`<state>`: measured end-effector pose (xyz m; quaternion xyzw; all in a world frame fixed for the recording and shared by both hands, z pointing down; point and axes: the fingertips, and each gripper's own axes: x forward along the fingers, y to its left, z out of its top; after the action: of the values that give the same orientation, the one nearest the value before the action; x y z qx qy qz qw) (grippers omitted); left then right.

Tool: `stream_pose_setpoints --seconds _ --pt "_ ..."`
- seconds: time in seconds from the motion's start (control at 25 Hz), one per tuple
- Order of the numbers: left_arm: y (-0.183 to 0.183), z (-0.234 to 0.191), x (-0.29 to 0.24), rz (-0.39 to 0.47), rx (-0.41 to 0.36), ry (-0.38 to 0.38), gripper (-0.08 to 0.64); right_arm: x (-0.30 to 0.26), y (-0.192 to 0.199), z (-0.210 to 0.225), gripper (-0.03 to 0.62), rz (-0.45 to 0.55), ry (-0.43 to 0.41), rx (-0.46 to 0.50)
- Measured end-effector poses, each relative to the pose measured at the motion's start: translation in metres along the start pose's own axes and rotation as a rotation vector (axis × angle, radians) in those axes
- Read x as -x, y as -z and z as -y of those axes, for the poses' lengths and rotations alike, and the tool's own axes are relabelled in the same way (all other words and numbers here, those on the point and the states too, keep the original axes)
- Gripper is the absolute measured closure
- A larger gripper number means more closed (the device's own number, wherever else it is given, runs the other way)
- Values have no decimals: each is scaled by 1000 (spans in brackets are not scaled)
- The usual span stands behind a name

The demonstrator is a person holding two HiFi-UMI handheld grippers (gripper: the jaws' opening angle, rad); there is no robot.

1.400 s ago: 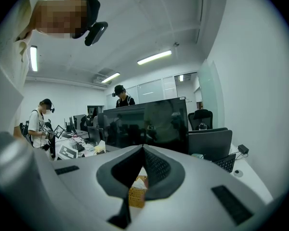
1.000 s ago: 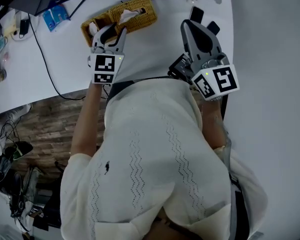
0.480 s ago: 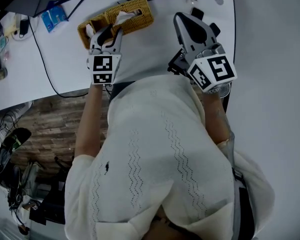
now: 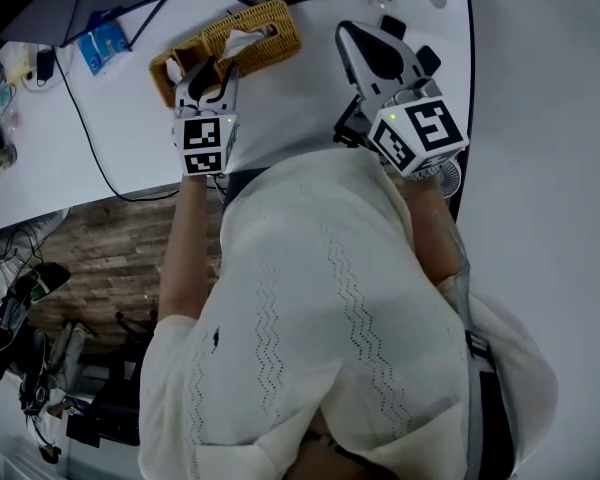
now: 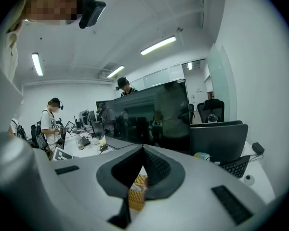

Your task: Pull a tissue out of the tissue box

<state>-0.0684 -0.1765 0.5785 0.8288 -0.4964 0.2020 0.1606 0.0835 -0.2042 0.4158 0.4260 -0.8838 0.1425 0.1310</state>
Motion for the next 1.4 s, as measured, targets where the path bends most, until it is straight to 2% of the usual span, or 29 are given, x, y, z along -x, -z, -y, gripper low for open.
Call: stream_pose_setpoints --seconds 0.44,0.76,0.84,0.92,0.96,1.4 --pt "13 0 -19 -69 -7 2 385 -5 9 11 591 -21 -3 -13" --pt "20 0 -33 -109 9 16 388 -5 12 11 591 -37 6 -22" --pt "21 2 -36 -115 9 16 416 -6 12 11 591 -38 6 -23" --pt "22 2 -37 -115 9 8 518 -6 12 10 591 -37 5 -21" --pt "23 3 -37 -117 9 8 541 -6 12 10 591 -37 4 -18" --pt "23 14 -23 -100 35 26 546 -1 17 6 591 -37 3 -19"
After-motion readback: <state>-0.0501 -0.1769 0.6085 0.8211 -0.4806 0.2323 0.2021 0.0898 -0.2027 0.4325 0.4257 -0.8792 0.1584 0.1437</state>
